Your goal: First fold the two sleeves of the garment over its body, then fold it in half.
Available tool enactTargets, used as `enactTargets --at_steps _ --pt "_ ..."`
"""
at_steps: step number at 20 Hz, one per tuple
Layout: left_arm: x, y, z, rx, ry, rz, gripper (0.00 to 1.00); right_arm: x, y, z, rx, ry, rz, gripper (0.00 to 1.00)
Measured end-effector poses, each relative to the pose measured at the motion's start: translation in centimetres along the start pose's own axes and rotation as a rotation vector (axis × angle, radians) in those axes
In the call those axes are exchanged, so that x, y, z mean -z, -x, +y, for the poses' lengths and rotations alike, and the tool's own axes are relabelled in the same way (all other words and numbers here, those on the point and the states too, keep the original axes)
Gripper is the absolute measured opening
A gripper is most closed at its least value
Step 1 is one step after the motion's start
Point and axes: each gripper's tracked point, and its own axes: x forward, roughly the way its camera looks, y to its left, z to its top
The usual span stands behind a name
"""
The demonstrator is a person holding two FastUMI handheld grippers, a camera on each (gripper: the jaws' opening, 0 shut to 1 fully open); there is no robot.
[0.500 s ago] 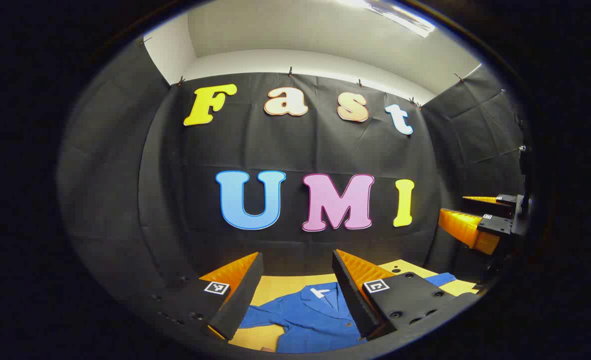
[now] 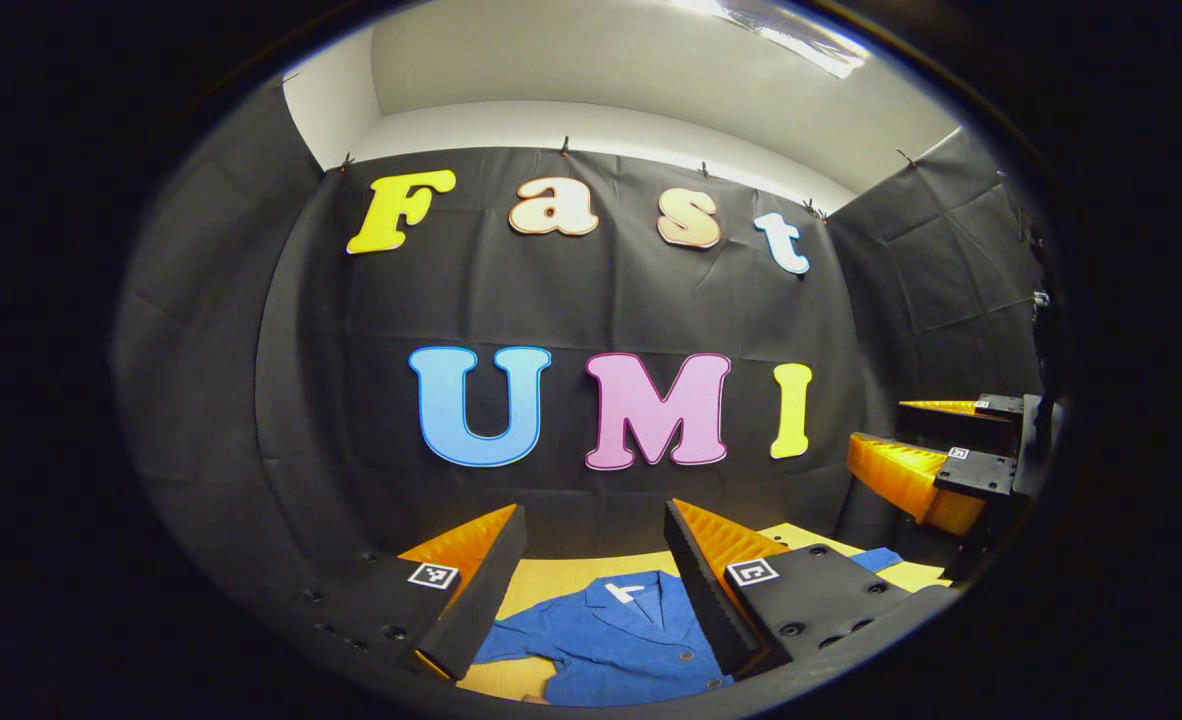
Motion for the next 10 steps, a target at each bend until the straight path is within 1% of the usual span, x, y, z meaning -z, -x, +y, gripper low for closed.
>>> enactTargets --at_steps 5,10 --pt "0.40 0.20 0.12 -0.005 0.017 0.011 0.80 0.29 0.17 0.00 -0.004 -0.010 0.006 0.96" --pt "0.52 0.55 -0.15 0.005 0.028 0.007 0.80 0.40 0.30 -0.03 -0.003 -0.008 0.013 0.96"
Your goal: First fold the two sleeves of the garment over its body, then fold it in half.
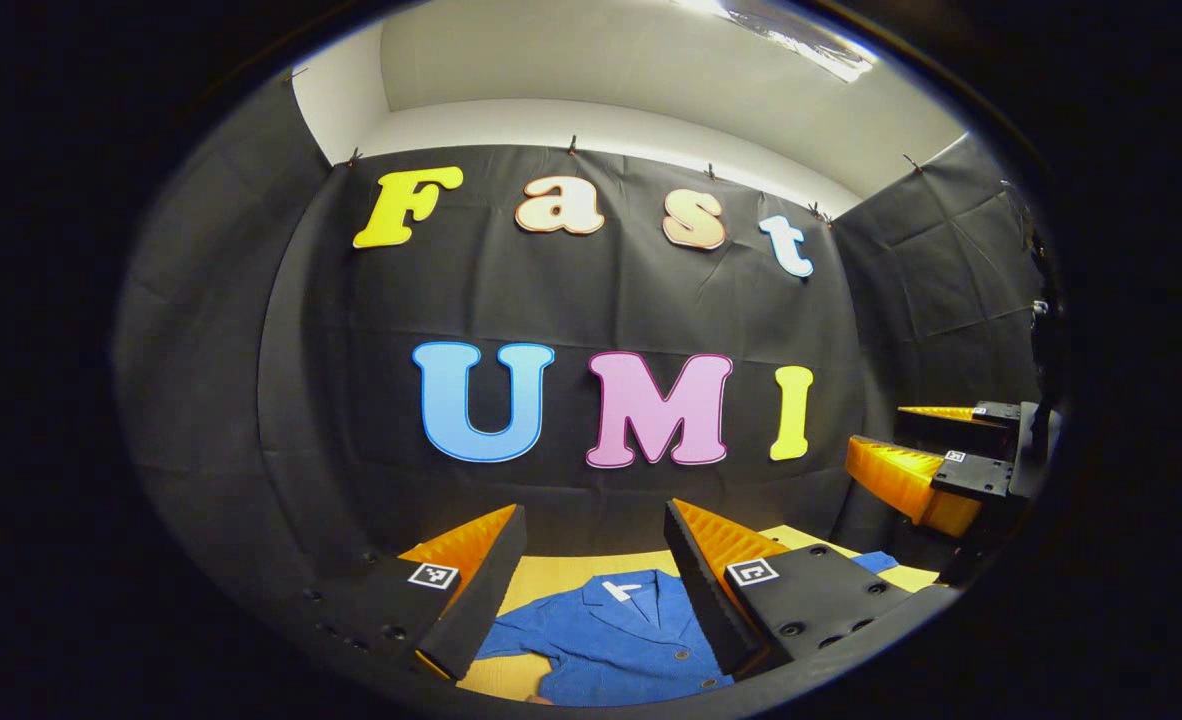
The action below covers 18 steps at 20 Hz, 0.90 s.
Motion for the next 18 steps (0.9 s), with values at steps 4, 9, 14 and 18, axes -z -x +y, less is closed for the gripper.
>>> enactTargets --at_steps 4,9,14,18 --pt "0.1 0.0 -0.4 0.009 -0.004 -0.001 0.80 1.1 0.0 -0.3 0.006 -0.006 0.033 0.96" --pt "0.7 0.3 -0.9 0.008 -0.023 0.017 0.80 5.0 -1.3 -2.5 0.041 -0.007 0.134 0.96" --pt "1.2 0.7 -1.3 -0.019 -0.020 0.043 0.80 10.1 -5.0 -5.7 0.070 -0.049 0.237 0.96" --pt "1.4 0.8 -2.0 -0.044 -0.024 0.057 0.80 15.1 -8.6 -8.7 0.089 -0.066 0.306 0.96"
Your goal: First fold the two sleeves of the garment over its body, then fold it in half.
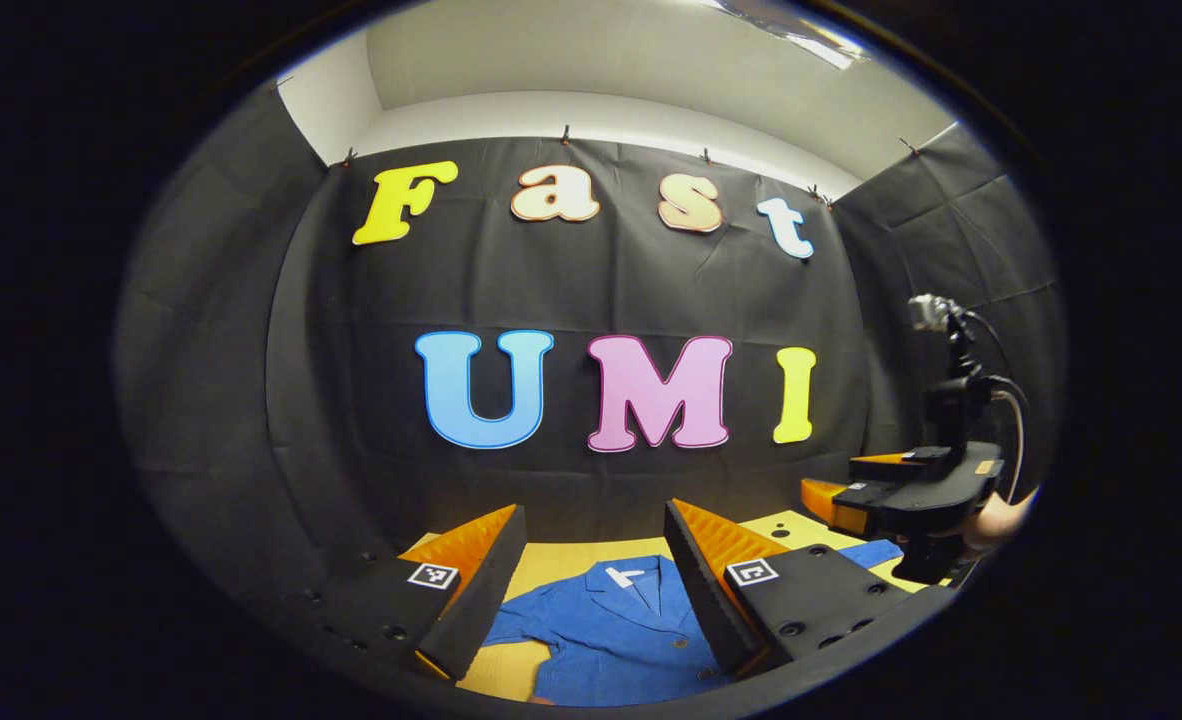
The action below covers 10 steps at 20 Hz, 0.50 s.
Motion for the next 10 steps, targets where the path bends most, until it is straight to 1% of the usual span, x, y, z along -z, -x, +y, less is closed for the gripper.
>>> enactTargets --at_steps 2,3,4,7,10 --pt "0.4 -0.1 -0.6 -0.016 0.004 0.014 0.80 2.5 -2.5 -1.9 0.020 -0.013 0.057 0.96" --pt "0.5 -0.2 -0.8 -0.025 0.007 0.023 0.80 4.2 -3.5 -2.7 0.021 -0.032 0.104 0.96" --pt "0.7 -0.3 -1.1 -0.035 0.004 0.031 0.80 5.9 -4.5 -3.6 0.022 -0.048 0.144 0.96" --pt "1.1 -1.0 -1.7 -0.070 -0.003 0.054 0.80 11.6 -7.0 -7.3 0.055 -0.055 0.271 0.96" --pt "1.9 -2.3 -2.8 -0.096 0.004 0.088 0.80 18.0 -8.2 -11.9 0.093 -0.080 0.451 0.96"
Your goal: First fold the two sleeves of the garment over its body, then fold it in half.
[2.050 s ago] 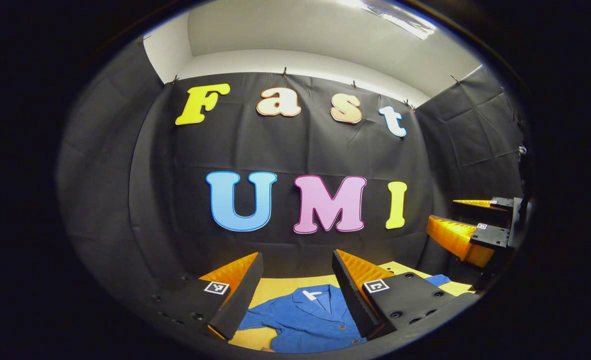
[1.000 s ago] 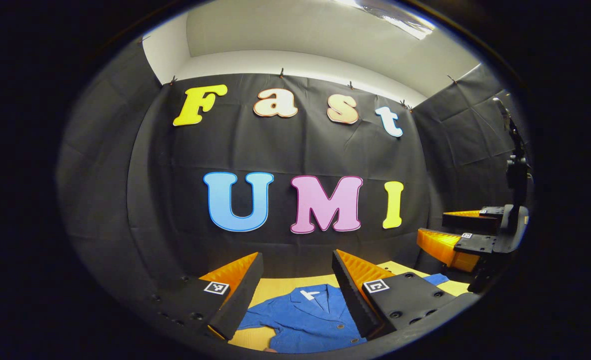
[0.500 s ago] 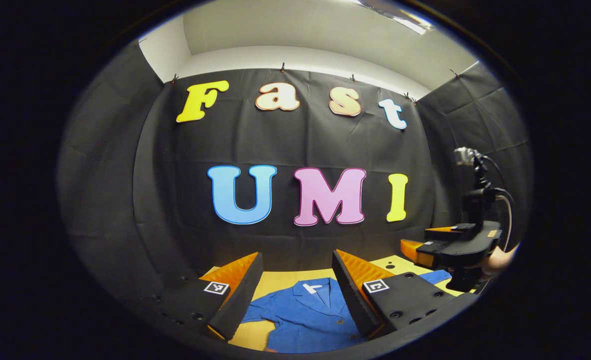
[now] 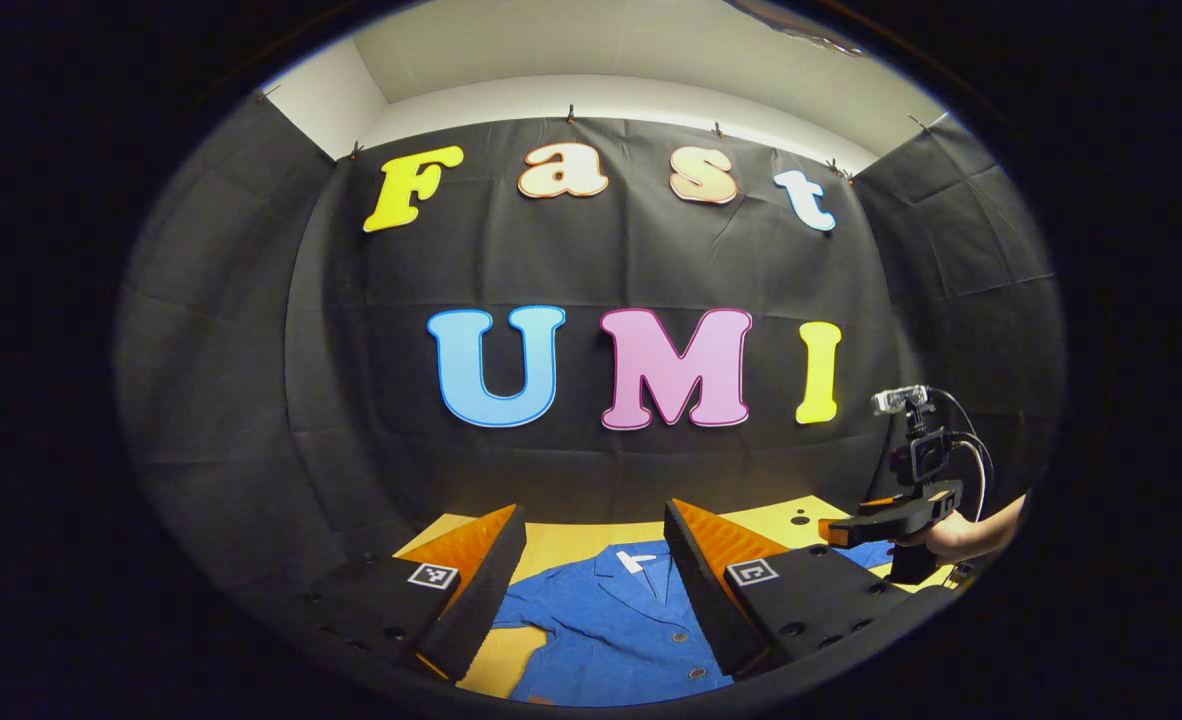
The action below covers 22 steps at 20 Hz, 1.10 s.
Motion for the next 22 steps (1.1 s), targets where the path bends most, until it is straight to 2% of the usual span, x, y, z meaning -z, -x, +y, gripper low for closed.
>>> enactTargets --at_steps 3,10,13,15,18,20,22 --pt "0.2 -1.7 -2.1 -0.002 -0.001 0.028 0.80 2.7 -3.2 -5.6 0.071 -0.040 0.088 0.98" --pt "0.0 -5.0 -8.6 0.053 -0.032 0.043 0.80 9.8 -7.9 -21.0 0.318 -0.149 0.345 0.98" --pt "0.5 -6.0 -10.6 0.074 -0.025 0.073 0.80 12.3 -8.2 -24.9 0.354 -0.181 0.417 0.98" --pt "0.8 -6.6 -11.7 0.102 -0.007 0.097 0.80 13.7 -8.5 -26.5 0.365 -0.216 0.460 0.98" --pt "0.5 -7.3 -12.6 0.110 -0.011 0.093 0.80 15.6 -8.3 -25.5 0.322 -0.323 0.548 0.98" --pt "0.3 -7.6 -13.3 0.120 -0.027 0.090 0.80 15.0 -9.2 -26.2 0.331 -0.323 0.521 1.00" --pt "-0.1 -7.6 -13.9 0.132 -0.029 0.083 0.80 15.5 -8.7 -25.6 0.324 -0.328 0.556 0.98"
